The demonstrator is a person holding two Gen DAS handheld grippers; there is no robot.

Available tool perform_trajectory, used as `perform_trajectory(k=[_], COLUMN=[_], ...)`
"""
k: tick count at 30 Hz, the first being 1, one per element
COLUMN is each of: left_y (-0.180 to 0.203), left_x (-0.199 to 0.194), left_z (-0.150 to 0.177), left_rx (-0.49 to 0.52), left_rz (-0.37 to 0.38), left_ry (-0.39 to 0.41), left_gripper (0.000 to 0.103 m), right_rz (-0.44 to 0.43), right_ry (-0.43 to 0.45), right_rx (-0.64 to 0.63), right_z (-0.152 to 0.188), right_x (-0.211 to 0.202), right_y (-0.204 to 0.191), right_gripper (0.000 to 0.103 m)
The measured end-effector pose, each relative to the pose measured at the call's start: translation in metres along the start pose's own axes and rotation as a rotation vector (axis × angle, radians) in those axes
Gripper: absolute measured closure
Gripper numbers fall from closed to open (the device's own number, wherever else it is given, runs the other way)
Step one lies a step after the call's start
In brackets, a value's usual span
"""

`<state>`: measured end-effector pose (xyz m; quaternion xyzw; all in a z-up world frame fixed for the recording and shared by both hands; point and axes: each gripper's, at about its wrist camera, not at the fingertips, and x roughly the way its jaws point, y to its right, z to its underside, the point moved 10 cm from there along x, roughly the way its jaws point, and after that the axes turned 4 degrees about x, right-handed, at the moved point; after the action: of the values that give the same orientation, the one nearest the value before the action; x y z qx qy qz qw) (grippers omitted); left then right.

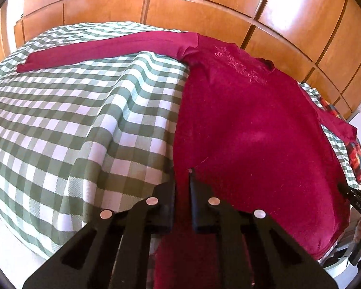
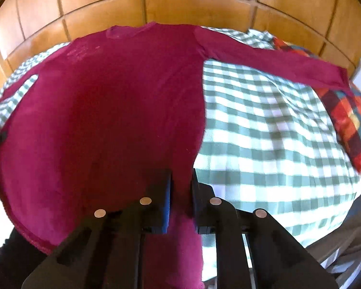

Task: Fold small clothes

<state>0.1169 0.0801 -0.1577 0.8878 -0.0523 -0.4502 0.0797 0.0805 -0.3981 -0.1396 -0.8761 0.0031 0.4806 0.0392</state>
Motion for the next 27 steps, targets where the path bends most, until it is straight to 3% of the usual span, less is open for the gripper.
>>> perform_trajectory(k=[3,5,7,9,11,13,17,19,22,27], left_y=[0.003,0.009,0.016,0.026,0.037,0.051,0.087,0.101,0.120,0.128], left_x=[-0.004,-0.015,-0.025,-0.031,-0.026,-0.016,0.002,0.010,0.026,0.044], left_z=[-0.005,-0.015,-0.026,-0.038,-0.045,-0.049,-0.054,-0.055,-0.053,-0.045], left_rx=[0.021,0.037,0.034,0.049,0.073,0.092,0.154,0.183,0.216,0.238], left_rz=[-0.046,-0.071,-0.056,-0.052,-0.045,-0.033,-0.001,0.009,0.018,0.012], left_ry=[0.001,0.046,0.088,0.126,0.128,0.112,0.100,0.092,0.061,0.011], left_gripper=[0.085,0.077,0.057,0.053,0.050,0.048,0.036,0.036,0.037,0.037], right_rz=[-0.029,-0.013,0.000,0.008,0.033,0.051,0.078,0.102,0.144,0.164], right_ry=[-0.007,-0.005,0.007,0.042,0.075,0.092,0.134,0.162,0.191,0.223], right_rx=[0.037,0.027,0.045,0.084,0.133,0.208,0.352,0.400,0.472,0.663], right_z=[0.002,-0.002,-0.006,-0.013,-0.024,-0.033,-0.052,-0.070,-0.095,-0.127], right_x=[0.000,-0.003,-0.009,-0.017,-0.024,-0.024,-0.028,-0.028,-0.026,-0.020], right_y=[0.005,0.005,0.010,0.018,0.034,0.056,0.102,0.129,0.172,0.247], right_gripper=[0.088,0.072,0.040,0.033,0.033,0.024,0.024,0.040,0.055,0.059])
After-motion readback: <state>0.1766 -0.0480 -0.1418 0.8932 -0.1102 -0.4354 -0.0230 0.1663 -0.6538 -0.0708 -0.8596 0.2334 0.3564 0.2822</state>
